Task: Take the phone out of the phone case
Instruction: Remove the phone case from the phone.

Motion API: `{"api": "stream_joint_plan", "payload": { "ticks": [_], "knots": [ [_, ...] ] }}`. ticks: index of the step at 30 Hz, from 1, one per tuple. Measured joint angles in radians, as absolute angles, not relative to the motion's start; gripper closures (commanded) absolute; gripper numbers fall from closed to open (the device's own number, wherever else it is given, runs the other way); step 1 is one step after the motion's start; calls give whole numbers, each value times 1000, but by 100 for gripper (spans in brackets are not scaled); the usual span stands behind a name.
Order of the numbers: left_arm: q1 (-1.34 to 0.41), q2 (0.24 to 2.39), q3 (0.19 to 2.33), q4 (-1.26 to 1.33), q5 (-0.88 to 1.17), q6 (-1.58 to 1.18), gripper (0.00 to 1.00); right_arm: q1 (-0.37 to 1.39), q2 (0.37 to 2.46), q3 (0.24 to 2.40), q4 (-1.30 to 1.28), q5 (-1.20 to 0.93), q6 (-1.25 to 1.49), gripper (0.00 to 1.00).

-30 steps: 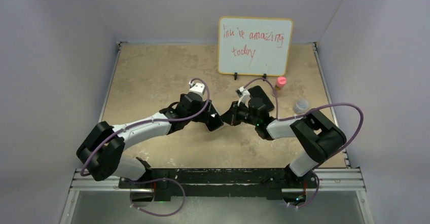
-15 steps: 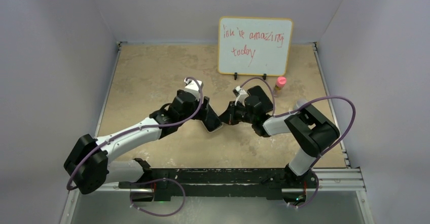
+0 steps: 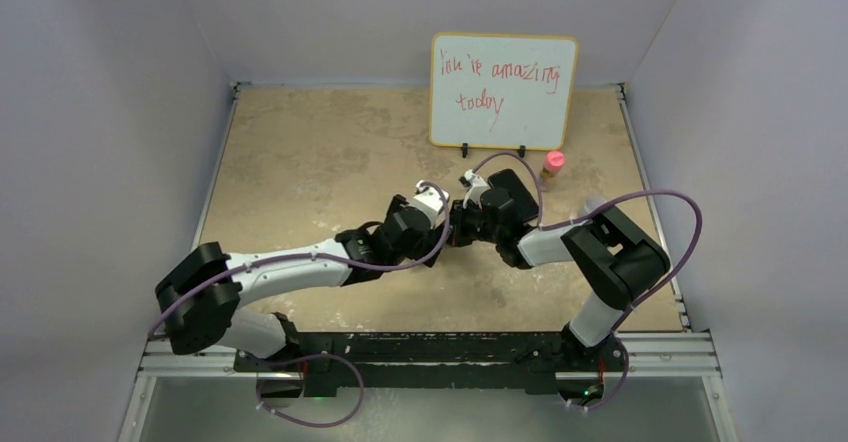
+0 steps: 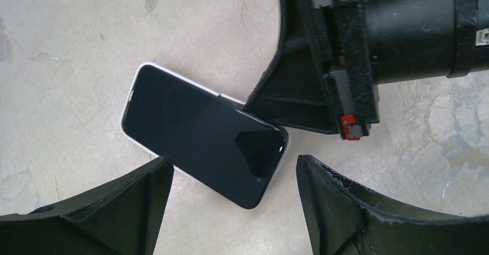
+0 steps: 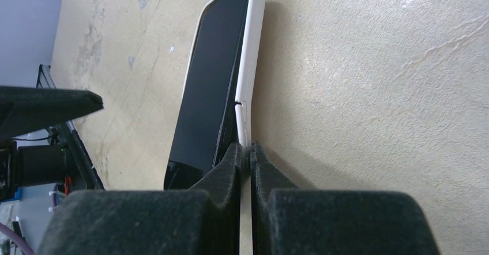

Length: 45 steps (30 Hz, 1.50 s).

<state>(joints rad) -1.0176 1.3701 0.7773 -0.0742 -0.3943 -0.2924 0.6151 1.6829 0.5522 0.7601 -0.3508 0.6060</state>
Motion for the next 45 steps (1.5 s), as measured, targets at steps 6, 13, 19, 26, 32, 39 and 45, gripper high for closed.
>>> {"api": "stream_joint_plan", "payload": {
  "ticks": [6,13,19,26,32,39,45],
  "knots": [
    [-1091,1481,835,-86,-497,-276,24,615,1683,557,751,-350,603,100],
    [-1129,1606,900,-116,-587,-265,28,615,1683,563,743,-352,603,100],
    [-1147,1654,924,-148,-654,-251,30,614,1683,572,740,-357,603,100],
    [-1157,1670,931,-175,-710,-251,33,614,1692,575,745,-357,605,100],
    [-1157,1650,931,-186,-718,-250,32,613,1697,579,744,-360,606,100],
    [-1157,1636,931,-199,-757,-252,33,612,1697,586,748,-361,609,100],
    [-1159,1656,933,-203,-791,-253,34,611,1703,591,754,-361,610,100]
  ]
}}
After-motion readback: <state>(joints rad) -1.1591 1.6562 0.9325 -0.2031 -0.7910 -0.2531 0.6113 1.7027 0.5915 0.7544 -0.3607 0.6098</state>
